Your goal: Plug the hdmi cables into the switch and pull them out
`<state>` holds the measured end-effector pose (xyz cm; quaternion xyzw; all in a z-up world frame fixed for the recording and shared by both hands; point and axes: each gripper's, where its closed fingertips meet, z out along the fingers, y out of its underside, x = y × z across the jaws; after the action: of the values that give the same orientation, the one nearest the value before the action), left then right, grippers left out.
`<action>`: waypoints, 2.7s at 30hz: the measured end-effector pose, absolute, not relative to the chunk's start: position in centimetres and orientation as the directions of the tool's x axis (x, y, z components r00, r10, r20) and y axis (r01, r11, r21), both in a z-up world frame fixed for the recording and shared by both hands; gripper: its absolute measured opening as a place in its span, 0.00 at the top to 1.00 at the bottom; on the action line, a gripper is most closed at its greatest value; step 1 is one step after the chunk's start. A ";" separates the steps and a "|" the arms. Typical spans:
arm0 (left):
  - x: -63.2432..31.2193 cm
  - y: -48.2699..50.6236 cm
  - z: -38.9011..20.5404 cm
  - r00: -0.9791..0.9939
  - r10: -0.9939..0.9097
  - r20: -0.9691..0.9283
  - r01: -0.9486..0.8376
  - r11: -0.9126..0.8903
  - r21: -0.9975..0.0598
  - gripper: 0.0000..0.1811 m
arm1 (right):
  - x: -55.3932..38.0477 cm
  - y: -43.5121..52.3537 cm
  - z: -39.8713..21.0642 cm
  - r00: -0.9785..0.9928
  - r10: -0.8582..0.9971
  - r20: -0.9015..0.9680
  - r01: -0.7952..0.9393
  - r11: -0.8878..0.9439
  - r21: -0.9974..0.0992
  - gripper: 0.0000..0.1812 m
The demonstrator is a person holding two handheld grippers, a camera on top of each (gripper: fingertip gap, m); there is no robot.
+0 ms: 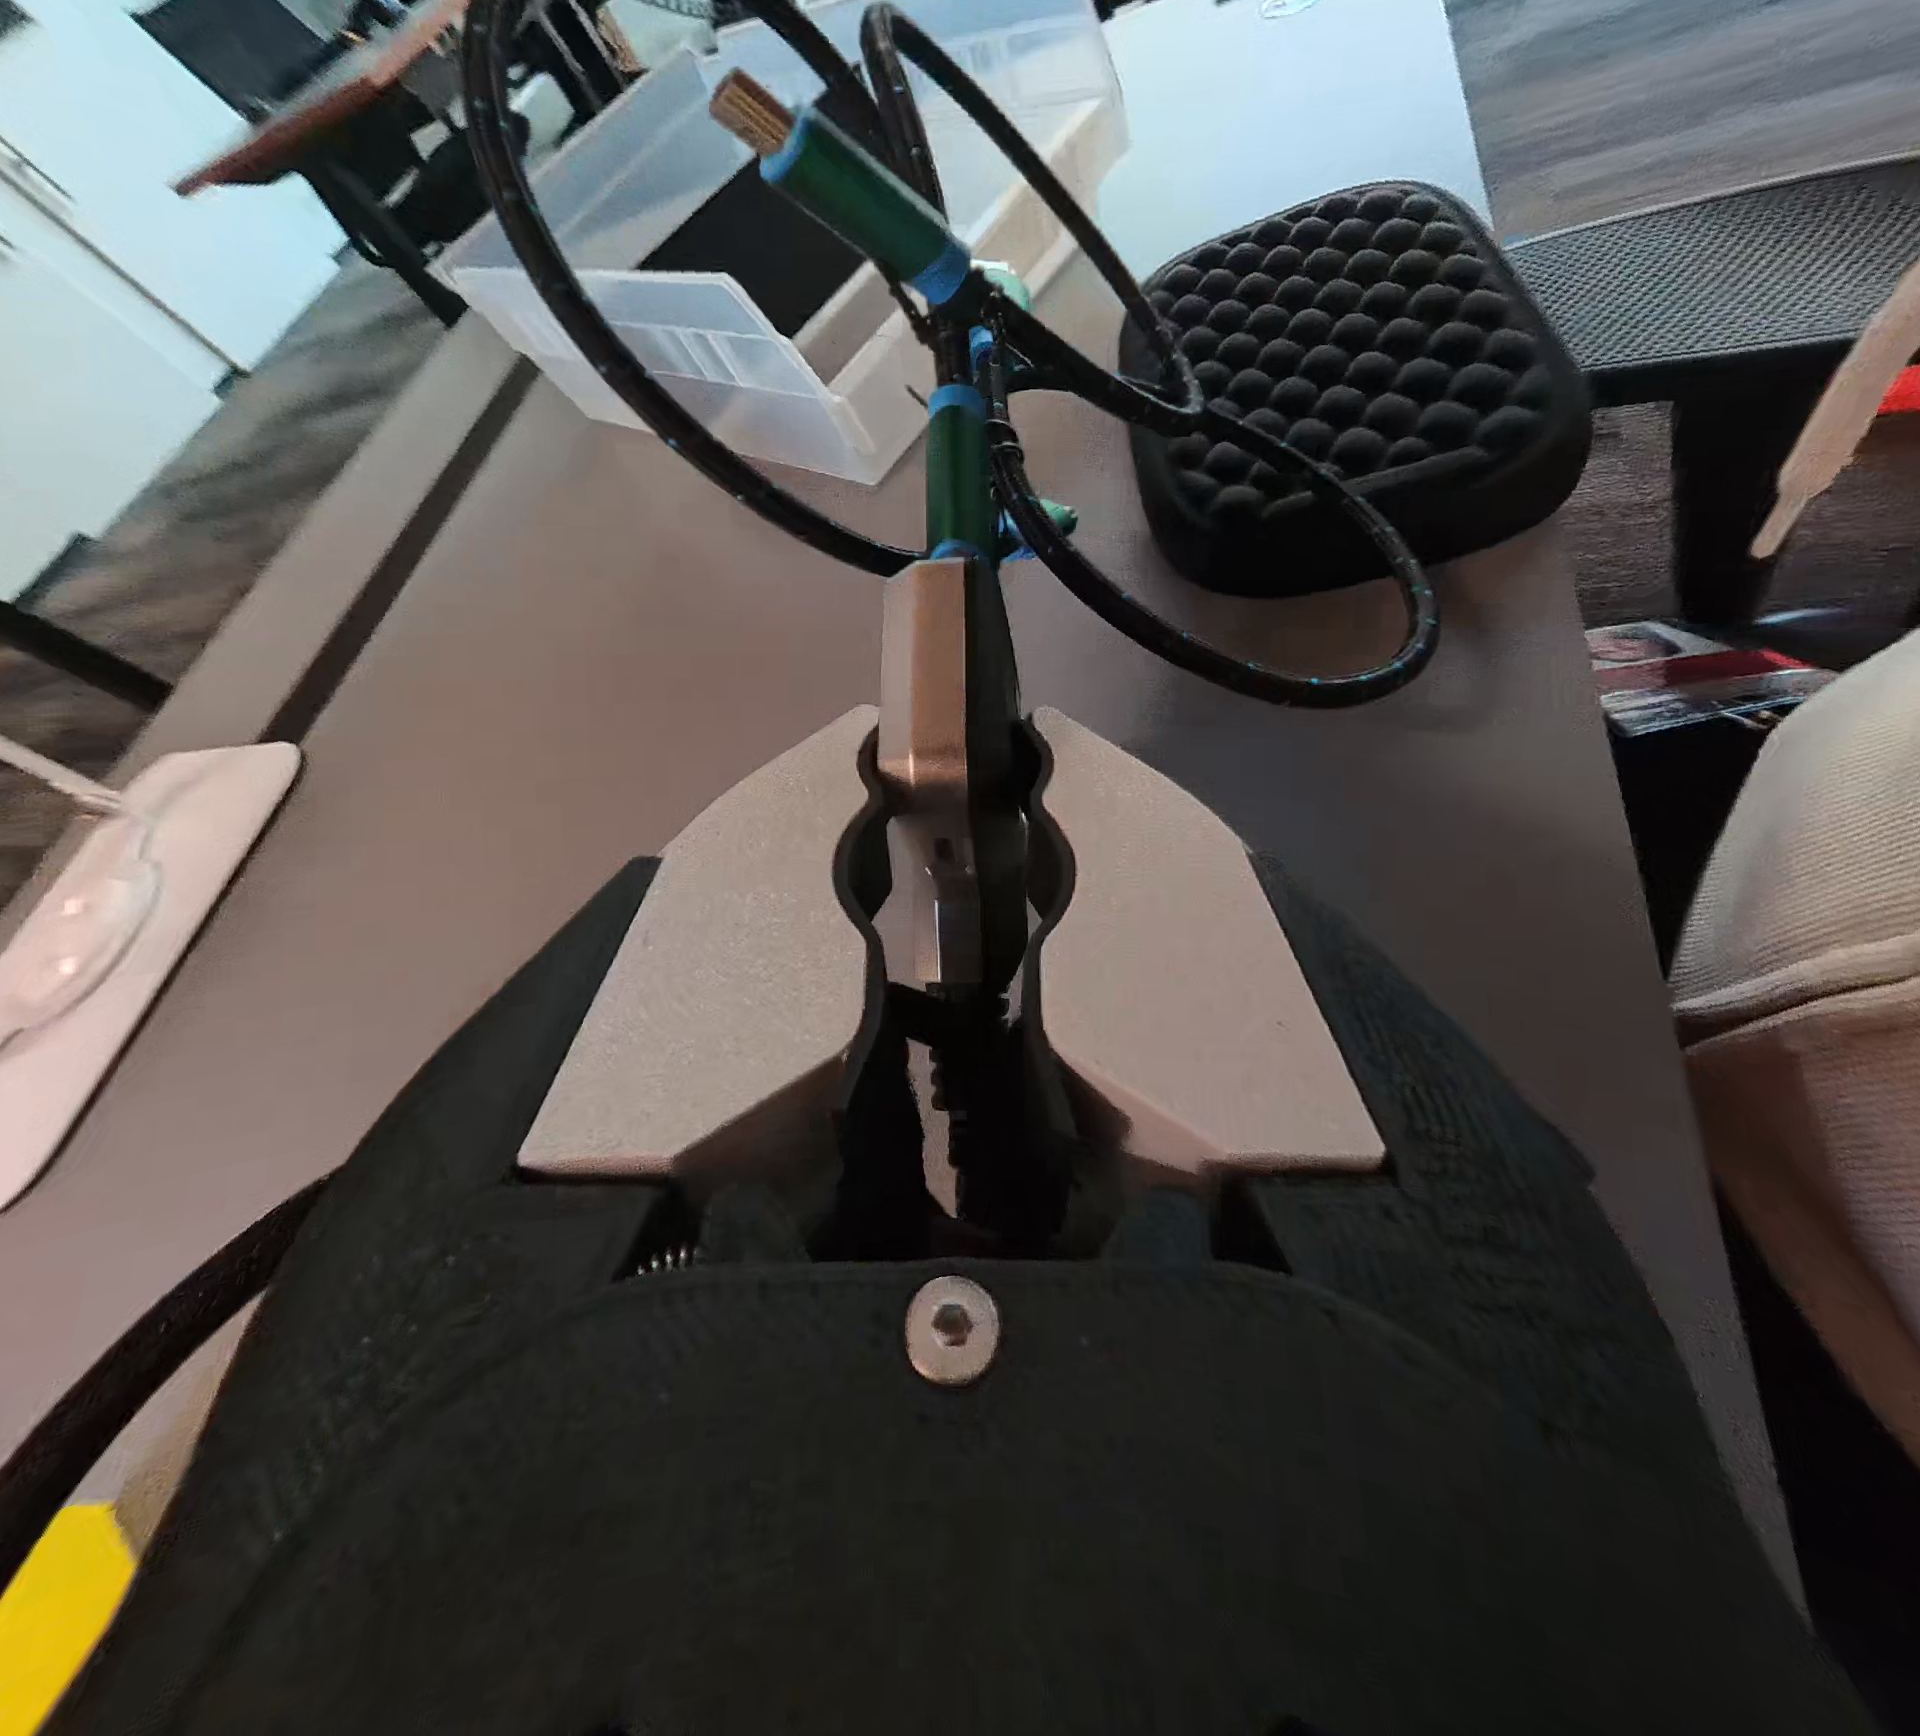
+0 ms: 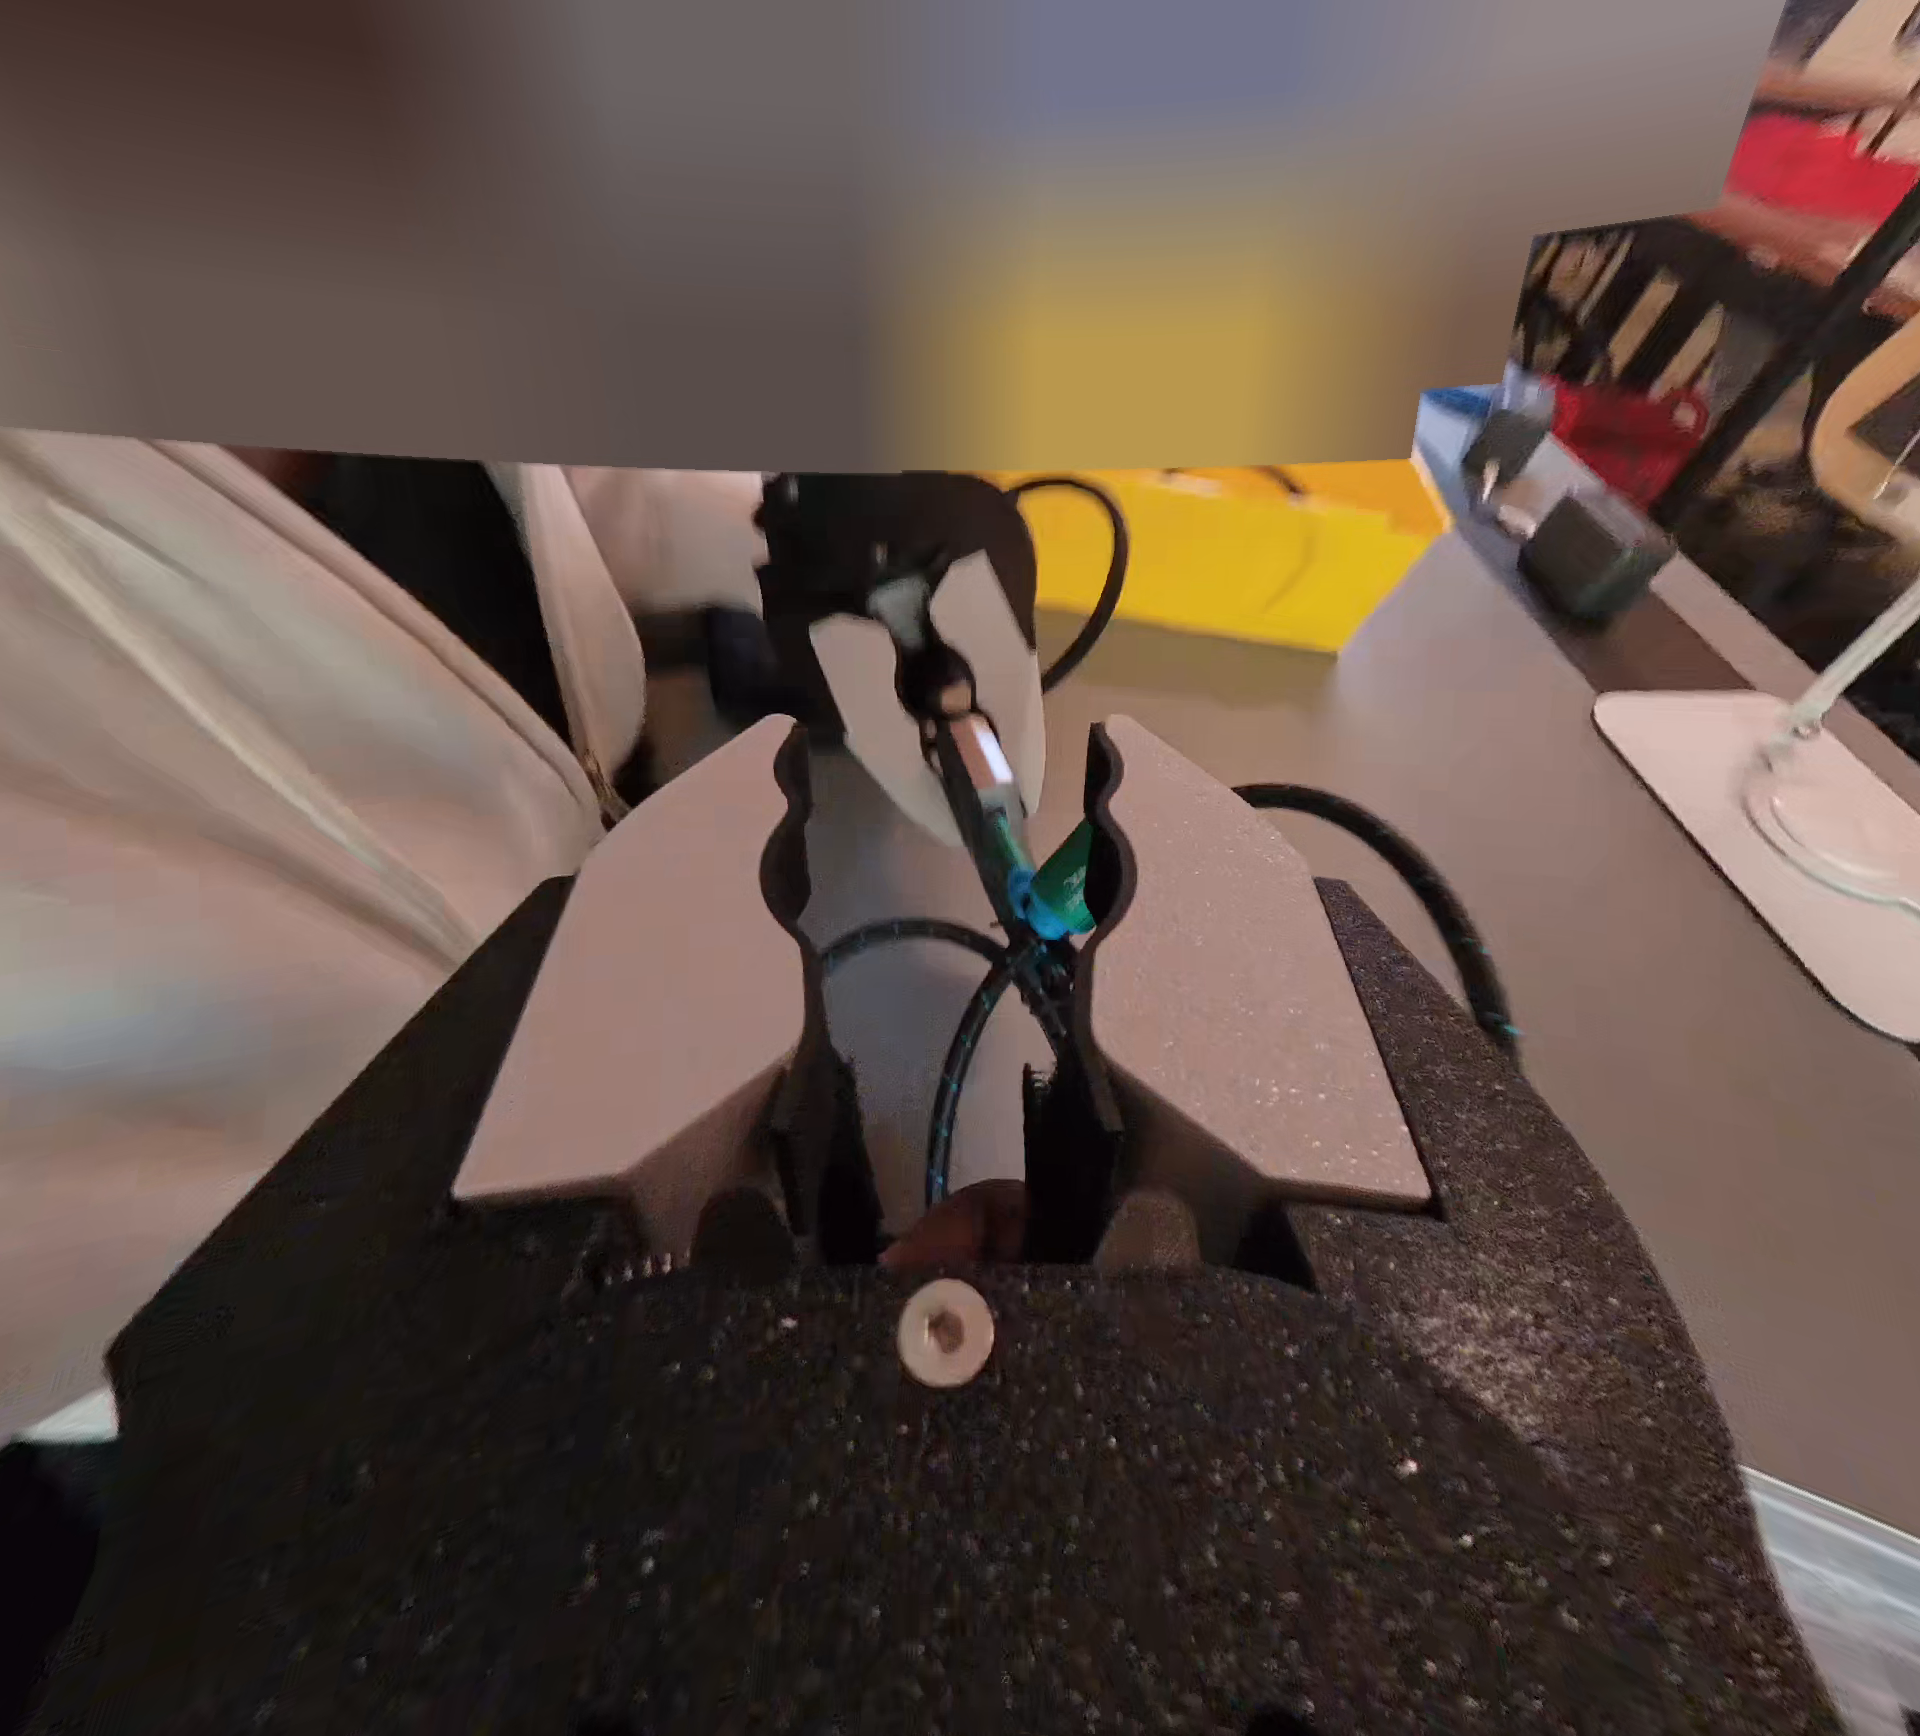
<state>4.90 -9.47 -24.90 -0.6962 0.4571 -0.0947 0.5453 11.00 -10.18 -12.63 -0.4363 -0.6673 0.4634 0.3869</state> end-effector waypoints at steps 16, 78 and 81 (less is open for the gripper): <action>4.1 -10.2 -24.2 0.535 -0.668 -0.517 -0.631 0.092 -0.771 0.88 | 9.0 -7.2 -19.0 -0.291 0.674 0.679 0.462 0.720 -0.518 0.73; 4.8 -6.9 -19.4 0.304 -0.361 -0.882 -0.858 0.299 -0.418 0.89 | 5.9 -3.7 -19.6 -0.144 0.242 0.960 0.678 0.730 -0.083 0.95; 5.1 -6.7 -19.0 0.284 -0.350 -0.893 -0.848 0.343 -0.404 0.90 | 6.0 -3.7 -19.3 -0.173 0.231 0.958 0.667 0.743 -0.059 0.96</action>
<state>5.11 -6.73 -19.02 -0.5341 0.5608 0.2083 0.5974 6.05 -3.66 -19.31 -0.3027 -0.7412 -0.1922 0.5674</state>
